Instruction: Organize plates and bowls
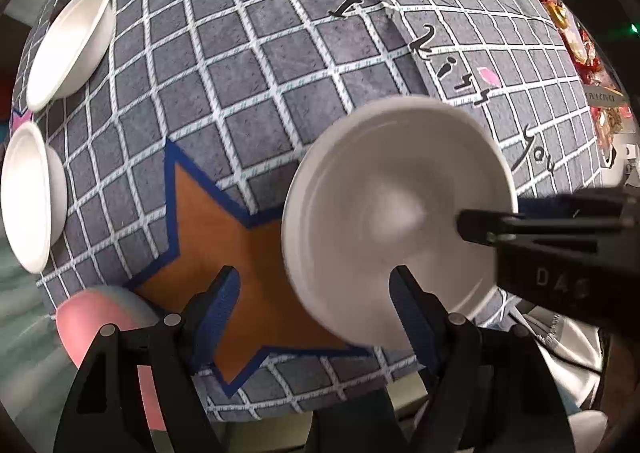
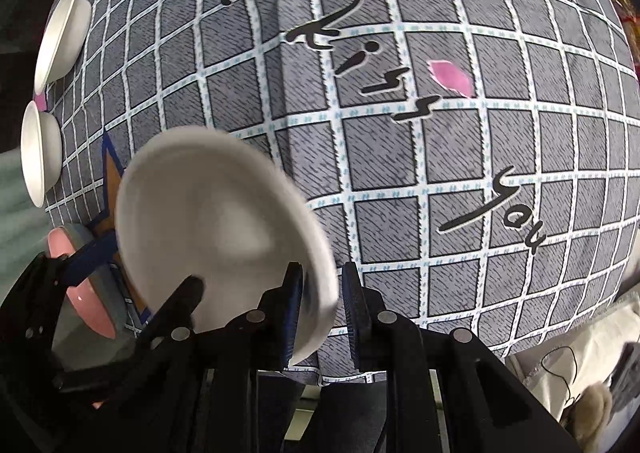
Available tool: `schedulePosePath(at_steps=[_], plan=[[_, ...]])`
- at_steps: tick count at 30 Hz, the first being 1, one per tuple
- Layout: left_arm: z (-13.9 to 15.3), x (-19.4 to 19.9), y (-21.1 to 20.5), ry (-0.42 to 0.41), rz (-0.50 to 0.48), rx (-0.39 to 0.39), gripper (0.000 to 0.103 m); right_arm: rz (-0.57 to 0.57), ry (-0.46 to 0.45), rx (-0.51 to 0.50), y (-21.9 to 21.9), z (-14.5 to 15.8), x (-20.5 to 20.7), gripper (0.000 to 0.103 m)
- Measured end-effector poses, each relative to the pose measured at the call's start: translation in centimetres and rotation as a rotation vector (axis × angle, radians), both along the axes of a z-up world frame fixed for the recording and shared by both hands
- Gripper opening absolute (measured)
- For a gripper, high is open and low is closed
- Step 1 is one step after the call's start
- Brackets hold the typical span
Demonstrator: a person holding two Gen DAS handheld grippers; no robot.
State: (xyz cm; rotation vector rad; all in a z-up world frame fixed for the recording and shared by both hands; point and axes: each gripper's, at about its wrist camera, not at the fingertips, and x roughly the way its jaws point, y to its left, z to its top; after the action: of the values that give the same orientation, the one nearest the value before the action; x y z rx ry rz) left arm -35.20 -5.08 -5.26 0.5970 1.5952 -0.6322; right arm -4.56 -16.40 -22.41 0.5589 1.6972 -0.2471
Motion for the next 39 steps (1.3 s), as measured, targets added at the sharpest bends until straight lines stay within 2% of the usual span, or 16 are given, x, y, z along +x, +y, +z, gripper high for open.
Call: schedulePosePath(at_steps=[1,2,3,10,19,25,26,27,28,29,39], plan=[[0.1,-0.4,0.3,0.007,0.004,-0.004,0.080,-0.004,-0.004,-0.011,-0.2,0.0,-0.3,0.061],[0.2,-1.0,0.8,0.014,0.009,-0.008,0.080,-0.007,-0.013,-0.018,-1.3,1.6,-1.2,0.075],[0.2,-1.2,1.1,0.016,0.011,-0.010,0.080,-0.011,-0.030,-0.025,-1.6,2.1,-1.7,0.083],[1.0,-4.3,4.0,0.026,0.054,-0.023,0.080,-0.058,-0.038,-0.050,-4.2,4.1,-4.0,0.083],[2.9,-4.2,8.1,0.012,0.102,-0.055,0.080,-0.070,-0.055,-0.061,-6.4,6.3,-5.5,0.083],[5.2,-0.7,10.4,-0.010,0.139,-0.086,0.080,-0.053,-0.095,-0.071,-6.9,8.2,-4.1,0.084],[5.5,-0.5,11.0,-0.016,0.151,-0.090,0.080,-0.050,-0.104,-0.072,-6.9,8.6,-3.8,0.088],[5.9,0.5,12.1,-0.018,0.159,-0.095,0.080,-0.049,-0.117,-0.071,-7.0,9.0,-3.6,0.101],[6.3,1.1,12.7,-0.023,0.176,-0.102,0.080,-0.047,-0.143,-0.063,-7.1,9.6,-3.3,0.102],[6.7,3.2,12.4,-0.026,0.188,-0.105,0.080,-0.042,-0.150,-0.060,-7.0,10.0,-2.9,0.102],[8.9,10.4,18.6,-0.124,0.402,-0.125,0.080,0.086,-0.192,-0.078,-3.4,13.4,1.8,0.102]])
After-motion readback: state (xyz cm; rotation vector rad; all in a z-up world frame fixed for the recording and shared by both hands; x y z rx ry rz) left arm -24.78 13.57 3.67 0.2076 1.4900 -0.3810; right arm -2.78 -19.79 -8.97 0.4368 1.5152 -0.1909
